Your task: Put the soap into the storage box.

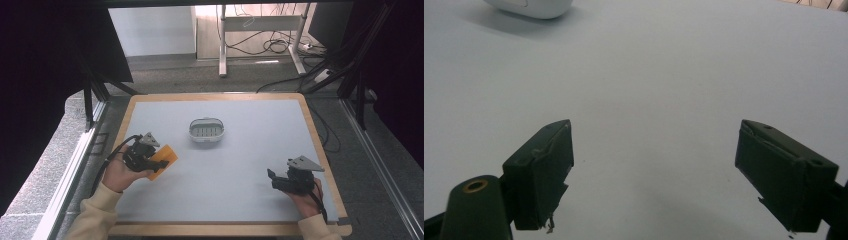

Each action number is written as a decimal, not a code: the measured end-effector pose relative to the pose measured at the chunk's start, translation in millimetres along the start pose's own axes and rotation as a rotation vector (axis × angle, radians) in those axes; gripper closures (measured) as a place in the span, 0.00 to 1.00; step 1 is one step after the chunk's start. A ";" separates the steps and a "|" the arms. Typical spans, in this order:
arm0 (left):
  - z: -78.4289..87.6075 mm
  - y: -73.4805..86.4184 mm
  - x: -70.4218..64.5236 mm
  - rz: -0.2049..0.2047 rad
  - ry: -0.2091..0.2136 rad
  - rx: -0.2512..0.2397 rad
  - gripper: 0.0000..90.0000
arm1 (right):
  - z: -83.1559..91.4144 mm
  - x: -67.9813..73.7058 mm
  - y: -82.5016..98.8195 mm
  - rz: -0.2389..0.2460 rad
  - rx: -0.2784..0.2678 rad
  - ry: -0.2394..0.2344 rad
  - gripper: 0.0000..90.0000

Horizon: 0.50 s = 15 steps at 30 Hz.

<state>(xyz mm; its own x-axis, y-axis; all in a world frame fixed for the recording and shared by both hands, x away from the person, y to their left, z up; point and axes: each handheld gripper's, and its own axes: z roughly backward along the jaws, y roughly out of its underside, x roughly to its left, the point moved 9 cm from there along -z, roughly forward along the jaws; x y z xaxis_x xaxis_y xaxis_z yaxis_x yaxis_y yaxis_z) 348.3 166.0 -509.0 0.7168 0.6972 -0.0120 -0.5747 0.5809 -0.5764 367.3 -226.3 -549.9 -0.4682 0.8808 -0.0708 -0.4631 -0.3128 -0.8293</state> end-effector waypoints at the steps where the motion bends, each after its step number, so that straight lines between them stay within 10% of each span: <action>1: 0.6 -1.8 -0.1 -0.004 -0.002 -0.003 0.69 | 0.0 0.0 0.4 -0.001 0.002 0.001 0.18; 15: 11.4 -28.4 -0.5 -0.061 -0.012 -0.021 0.69 | -0.4 -0.2 2.2 0.002 0.009 0.001 0.18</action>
<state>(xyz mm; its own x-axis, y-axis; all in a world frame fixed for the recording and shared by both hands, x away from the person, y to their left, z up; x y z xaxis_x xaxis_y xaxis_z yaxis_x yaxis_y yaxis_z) 359.8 153.9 -483.4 0.7455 0.6657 0.0333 -0.5213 0.6135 -0.5932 366.7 -227.0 -552.0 -0.4683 0.8805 -0.0730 -0.4692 -0.3179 -0.8239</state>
